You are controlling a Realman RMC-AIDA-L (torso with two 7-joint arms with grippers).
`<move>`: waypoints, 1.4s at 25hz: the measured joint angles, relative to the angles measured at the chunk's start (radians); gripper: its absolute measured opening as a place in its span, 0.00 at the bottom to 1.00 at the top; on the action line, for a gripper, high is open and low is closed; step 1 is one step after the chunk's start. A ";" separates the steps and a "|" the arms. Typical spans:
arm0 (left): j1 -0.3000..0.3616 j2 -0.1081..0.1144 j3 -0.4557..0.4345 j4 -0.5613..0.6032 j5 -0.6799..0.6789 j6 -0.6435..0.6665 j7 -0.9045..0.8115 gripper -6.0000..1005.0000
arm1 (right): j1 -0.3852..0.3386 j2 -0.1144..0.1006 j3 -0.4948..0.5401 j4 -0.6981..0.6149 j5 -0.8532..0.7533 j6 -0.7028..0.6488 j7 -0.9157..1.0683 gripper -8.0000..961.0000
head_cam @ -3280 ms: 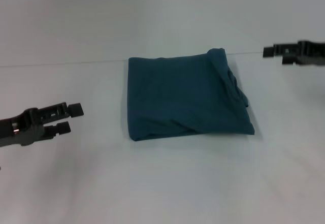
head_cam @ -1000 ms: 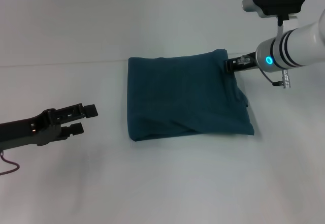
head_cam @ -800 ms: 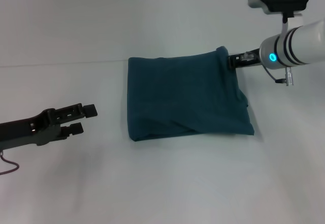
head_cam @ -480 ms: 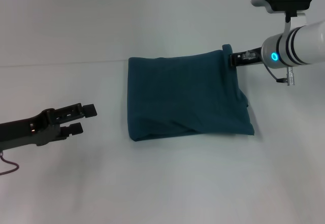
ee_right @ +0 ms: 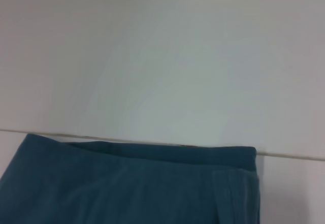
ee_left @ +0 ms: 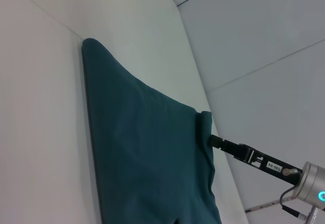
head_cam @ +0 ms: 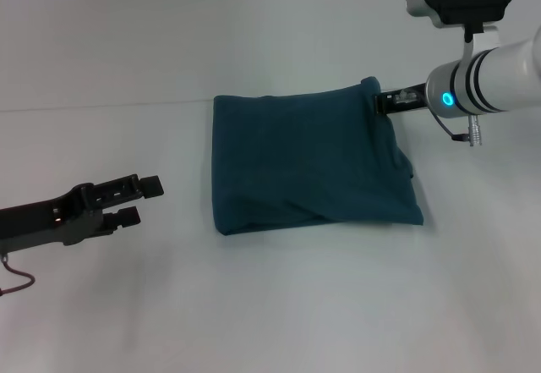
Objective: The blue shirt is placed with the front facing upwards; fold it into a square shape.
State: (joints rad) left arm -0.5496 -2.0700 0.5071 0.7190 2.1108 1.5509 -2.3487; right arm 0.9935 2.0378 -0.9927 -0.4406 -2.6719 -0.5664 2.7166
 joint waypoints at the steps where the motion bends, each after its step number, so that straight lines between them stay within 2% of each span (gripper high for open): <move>1: 0.000 0.000 -0.001 0.000 0.000 0.000 0.001 0.94 | 0.001 0.001 0.000 -0.002 0.000 0.000 0.000 0.09; 7: -0.001 -0.001 -0.002 0.000 0.000 0.001 0.002 0.94 | -0.004 0.002 0.005 -0.009 0.001 -0.005 -0.001 0.02; 8: -0.001 -0.001 -0.003 -0.001 0.000 0.001 0.002 0.94 | -0.025 0.003 0.008 -0.048 0.001 -0.007 0.000 0.01; 13: -0.001 -0.001 -0.003 -0.001 0.000 0.001 0.001 0.94 | -0.053 0.009 0.004 -0.131 0.001 -0.018 0.000 0.01; 17: -0.001 -0.001 -0.003 -0.001 -0.006 0.004 -0.002 0.94 | -0.054 0.001 0.003 -0.151 0.000 -0.024 -0.001 0.01; 22: -0.002 -0.001 -0.002 -0.011 -0.012 0.002 -0.003 0.94 | -0.043 0.006 0.000 -0.120 -0.004 0.023 -0.033 0.01; 29: -0.004 -0.001 -0.002 -0.020 -0.020 -0.001 -0.004 0.94 | -0.022 0.008 -0.001 -0.027 -0.040 0.155 -0.054 0.01; 35: -0.004 -0.001 -0.002 -0.021 -0.020 -0.002 -0.005 0.94 | -0.014 0.008 -0.001 -0.001 -0.059 0.197 -0.054 0.02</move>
State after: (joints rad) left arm -0.5538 -2.0709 0.5047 0.6977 2.0907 1.5492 -2.3538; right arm 0.9800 2.0461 -0.9941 -0.4413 -2.7306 -0.3699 2.6625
